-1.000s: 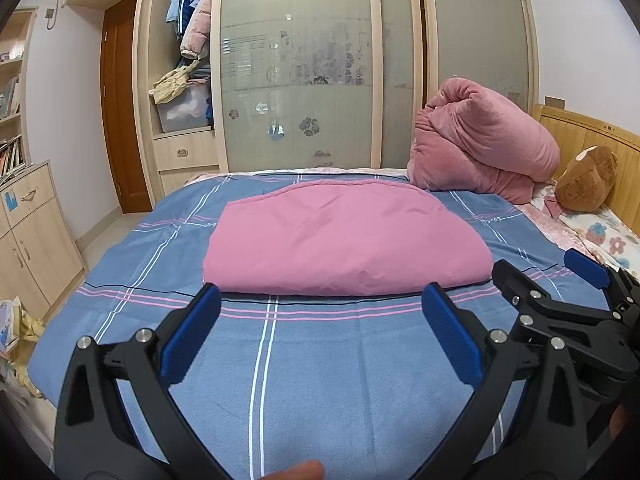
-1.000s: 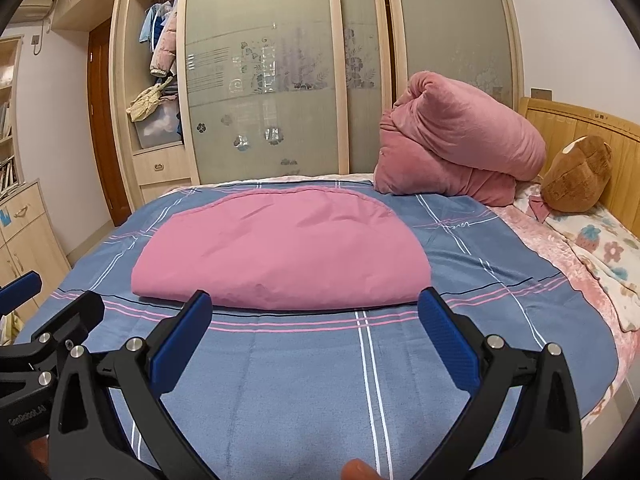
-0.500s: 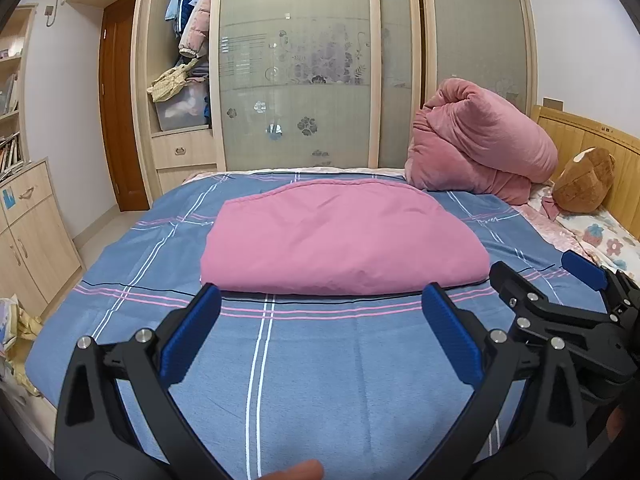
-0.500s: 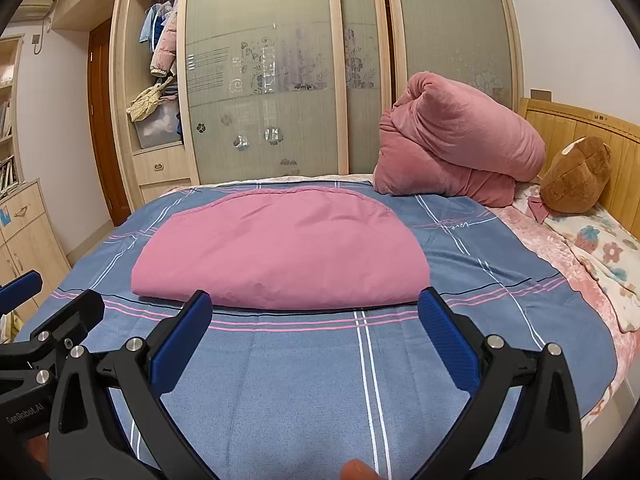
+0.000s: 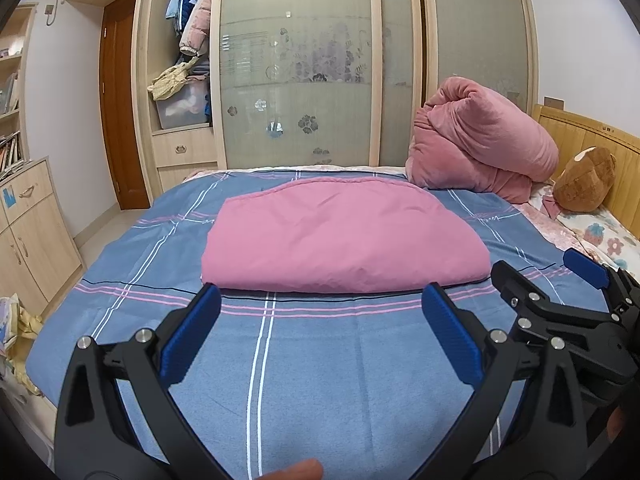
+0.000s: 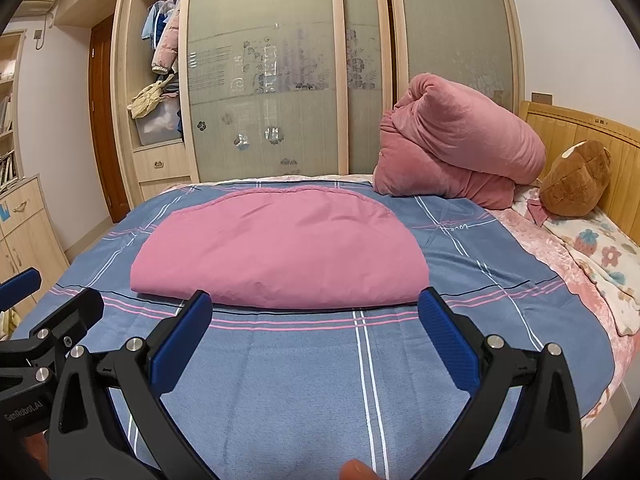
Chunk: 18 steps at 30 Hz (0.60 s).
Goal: Fold large clothes
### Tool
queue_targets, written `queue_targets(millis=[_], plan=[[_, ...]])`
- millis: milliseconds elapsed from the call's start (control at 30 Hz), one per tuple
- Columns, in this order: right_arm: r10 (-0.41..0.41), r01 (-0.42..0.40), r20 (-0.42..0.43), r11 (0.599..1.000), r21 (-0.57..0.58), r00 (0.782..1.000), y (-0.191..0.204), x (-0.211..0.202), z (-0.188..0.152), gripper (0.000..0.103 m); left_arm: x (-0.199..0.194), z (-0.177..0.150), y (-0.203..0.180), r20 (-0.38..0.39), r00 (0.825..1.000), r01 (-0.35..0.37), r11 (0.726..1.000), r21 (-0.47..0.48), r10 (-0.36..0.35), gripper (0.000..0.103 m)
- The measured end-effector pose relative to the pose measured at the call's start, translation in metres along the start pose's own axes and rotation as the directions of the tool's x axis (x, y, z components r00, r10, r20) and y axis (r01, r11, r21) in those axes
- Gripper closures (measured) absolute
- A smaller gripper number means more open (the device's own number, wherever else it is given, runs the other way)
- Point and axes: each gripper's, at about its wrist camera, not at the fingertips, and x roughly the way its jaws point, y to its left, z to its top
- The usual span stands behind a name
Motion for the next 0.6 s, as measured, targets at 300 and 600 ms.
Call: queue_targets(millis=[300,600], plan=[[-0.002,0.002,-0.001,1.0,-0.005,1.0,0.0007,-0.0004,-0.0005,0.001,0.0002,0.0002,-0.0001,0.0,1.0,0.001,1.0,0.005,-0.001,0.002],[-0.003,0.003,-0.005,1.0,-0.006,1.0,0.0001,0.0004,-0.0013,0.001,-0.0013,0.0001,-0.0039,0.0,1.0,0.0,1.0,0.001,0.0,0.002]])
